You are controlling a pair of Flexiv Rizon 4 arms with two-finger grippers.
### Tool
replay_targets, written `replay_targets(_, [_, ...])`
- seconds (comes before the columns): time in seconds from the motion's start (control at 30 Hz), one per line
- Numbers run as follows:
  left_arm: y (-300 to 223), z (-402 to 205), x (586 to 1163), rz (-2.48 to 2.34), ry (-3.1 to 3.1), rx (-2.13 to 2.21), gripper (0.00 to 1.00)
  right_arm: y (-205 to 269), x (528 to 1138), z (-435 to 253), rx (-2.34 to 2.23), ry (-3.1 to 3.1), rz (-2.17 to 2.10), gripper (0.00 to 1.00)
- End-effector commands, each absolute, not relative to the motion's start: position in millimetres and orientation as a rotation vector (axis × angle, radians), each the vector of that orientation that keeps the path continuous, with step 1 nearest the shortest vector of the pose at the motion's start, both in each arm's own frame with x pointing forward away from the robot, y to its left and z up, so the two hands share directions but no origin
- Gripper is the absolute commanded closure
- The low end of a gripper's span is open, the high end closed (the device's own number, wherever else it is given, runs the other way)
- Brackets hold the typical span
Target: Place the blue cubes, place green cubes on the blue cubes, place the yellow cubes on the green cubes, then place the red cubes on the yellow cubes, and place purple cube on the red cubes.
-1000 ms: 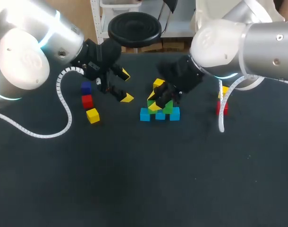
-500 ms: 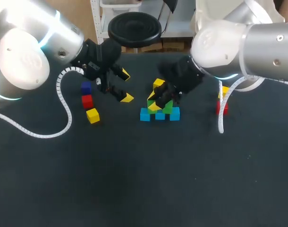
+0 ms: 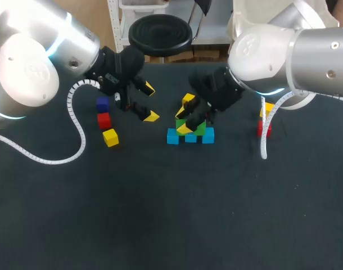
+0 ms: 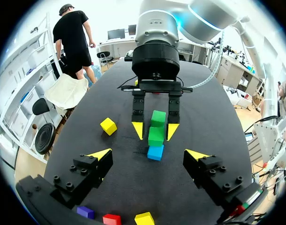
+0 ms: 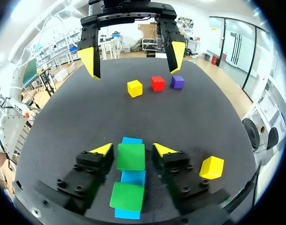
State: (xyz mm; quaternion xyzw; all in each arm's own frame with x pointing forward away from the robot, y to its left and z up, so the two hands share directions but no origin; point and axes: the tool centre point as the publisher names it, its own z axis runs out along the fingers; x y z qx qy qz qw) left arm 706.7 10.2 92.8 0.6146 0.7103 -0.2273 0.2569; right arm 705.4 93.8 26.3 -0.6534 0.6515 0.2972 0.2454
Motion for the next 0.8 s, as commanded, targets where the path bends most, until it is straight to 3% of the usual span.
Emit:
replay_targets(0.03, [11.5, 91.9, 706.0, -0.619, 1.919, 1.666, 0.0, 87.9, 703.6, 34.5, -1.754, 1.753, 0.806, 0.0])
replay_targets(0.8, [11.5, 91.9, 706.0, -0.619, 1.919, 1.666, 0.0, 45.1, 727.0, 89.0, -1.622, 1.708, 0.755, 0.0])
